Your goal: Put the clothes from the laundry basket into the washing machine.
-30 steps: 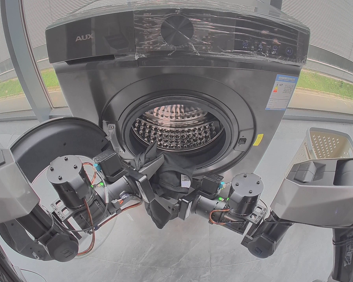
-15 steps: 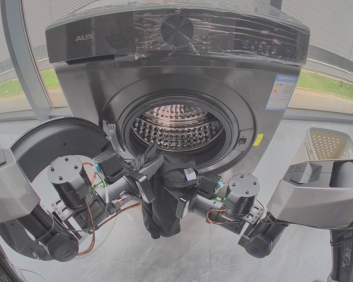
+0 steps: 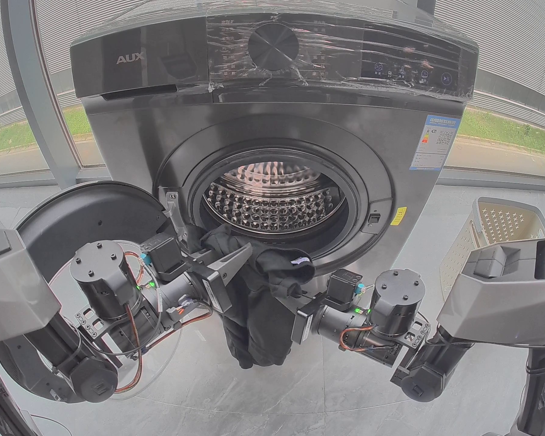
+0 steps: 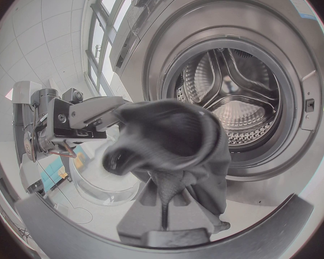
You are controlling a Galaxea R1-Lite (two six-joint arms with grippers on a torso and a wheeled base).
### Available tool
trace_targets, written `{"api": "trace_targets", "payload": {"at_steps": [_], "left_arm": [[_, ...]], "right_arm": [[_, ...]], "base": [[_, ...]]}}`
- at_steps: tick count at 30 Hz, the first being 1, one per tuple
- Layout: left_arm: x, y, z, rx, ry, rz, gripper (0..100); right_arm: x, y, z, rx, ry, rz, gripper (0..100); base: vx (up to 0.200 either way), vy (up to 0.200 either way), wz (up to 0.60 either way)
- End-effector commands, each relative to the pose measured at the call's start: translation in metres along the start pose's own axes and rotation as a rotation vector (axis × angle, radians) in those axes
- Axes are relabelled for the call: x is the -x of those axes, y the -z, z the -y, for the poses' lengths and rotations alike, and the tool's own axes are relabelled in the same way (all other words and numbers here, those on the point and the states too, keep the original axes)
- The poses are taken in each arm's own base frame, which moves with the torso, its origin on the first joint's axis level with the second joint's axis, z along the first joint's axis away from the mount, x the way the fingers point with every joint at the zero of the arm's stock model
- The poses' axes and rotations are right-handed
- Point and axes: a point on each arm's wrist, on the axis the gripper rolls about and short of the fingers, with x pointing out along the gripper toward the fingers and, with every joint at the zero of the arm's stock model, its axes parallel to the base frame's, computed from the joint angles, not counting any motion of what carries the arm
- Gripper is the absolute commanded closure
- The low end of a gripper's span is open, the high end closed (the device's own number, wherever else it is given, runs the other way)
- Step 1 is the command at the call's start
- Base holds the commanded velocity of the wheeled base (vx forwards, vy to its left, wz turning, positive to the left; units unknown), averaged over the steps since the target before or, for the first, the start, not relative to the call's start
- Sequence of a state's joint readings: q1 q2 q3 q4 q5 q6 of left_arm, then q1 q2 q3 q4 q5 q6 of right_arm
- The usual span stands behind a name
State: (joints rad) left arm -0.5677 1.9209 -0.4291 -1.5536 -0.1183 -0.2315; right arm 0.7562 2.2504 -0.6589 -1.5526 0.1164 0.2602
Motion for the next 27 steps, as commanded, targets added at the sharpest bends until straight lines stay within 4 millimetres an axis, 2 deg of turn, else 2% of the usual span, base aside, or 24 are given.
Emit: {"api": "trace_targets", "payload": {"at_steps": [1,4,10,23,24,27], "left_arm": [[0.0,0.0,-0.007,0.002,-0.025,0.002,0],[-0.002,0.006,-0.018,0.003,-0.063,-0.017,0],[-0.004,0.014,-0.029,0.006,-0.098,-0.04,0],[-0.002,0.025,-0.03,0.008,-0.101,-0.088,0],[0.0,0.031,-0.031,0.009,-0.104,-0.112,0],[0.0,0.035,-0.032,0.012,-0.107,-0.129,0]], "right_arm": [[0.009,-0.007,0.007,0.01,0.031,0.006,100],[0.016,-0.014,0.016,0.033,0.062,0.008,100],[0.025,-0.023,0.027,0.049,0.101,0.024,100],[0.027,-0.035,0.017,0.082,0.036,0.054,100],[0.03,-0.045,0.013,0.101,-0.01,0.073,100],[0.035,-0.056,0.007,0.113,-0.043,0.095,100]], "base": [[0.0,0.0,0.0],[0.0,0.0,0.0],[0.0,0.0,0.0],[0.0,0.0,0.0],[0.0,0.0,0.0],[0.0,0.0,0.0]]}}
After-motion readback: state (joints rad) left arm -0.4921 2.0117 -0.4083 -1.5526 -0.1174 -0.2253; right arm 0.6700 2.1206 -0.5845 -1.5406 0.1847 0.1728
